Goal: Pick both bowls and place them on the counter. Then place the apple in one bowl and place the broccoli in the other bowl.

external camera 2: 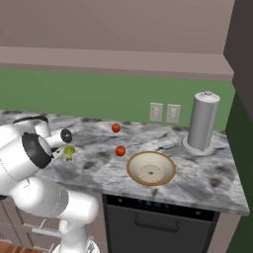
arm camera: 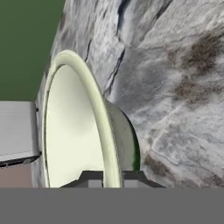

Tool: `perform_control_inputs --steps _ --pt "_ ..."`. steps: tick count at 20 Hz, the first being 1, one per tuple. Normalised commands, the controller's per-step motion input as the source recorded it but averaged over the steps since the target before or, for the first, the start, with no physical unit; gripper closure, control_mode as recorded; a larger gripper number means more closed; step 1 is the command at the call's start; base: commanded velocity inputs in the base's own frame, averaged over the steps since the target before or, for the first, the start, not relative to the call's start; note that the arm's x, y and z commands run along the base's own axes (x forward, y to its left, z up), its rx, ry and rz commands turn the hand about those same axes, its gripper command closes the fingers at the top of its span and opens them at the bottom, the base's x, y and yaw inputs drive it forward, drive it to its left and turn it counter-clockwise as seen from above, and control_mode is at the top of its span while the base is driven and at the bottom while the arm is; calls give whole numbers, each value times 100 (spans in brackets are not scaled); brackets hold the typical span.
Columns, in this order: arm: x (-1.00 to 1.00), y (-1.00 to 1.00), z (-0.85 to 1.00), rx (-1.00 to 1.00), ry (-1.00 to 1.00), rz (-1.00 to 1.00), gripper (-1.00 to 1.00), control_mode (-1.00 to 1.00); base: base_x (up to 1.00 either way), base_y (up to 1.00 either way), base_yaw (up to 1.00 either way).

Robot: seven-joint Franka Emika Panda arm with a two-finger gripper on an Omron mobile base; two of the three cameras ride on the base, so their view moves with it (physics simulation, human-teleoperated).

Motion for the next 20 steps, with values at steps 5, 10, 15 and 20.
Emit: perform_control_inputs --steps 5,10,15,20 --pt "23 -1 -24 0 0 0 100 -100 0 0 0" --pt "-12 0 4 0 -1 0 -100 -100 0 0 0" --pt "-16 0 28 0 -2 0 -100 -100 0 0 0" --pt "-3 -6 41 0 0 -1 -100 -100 0 0 0"
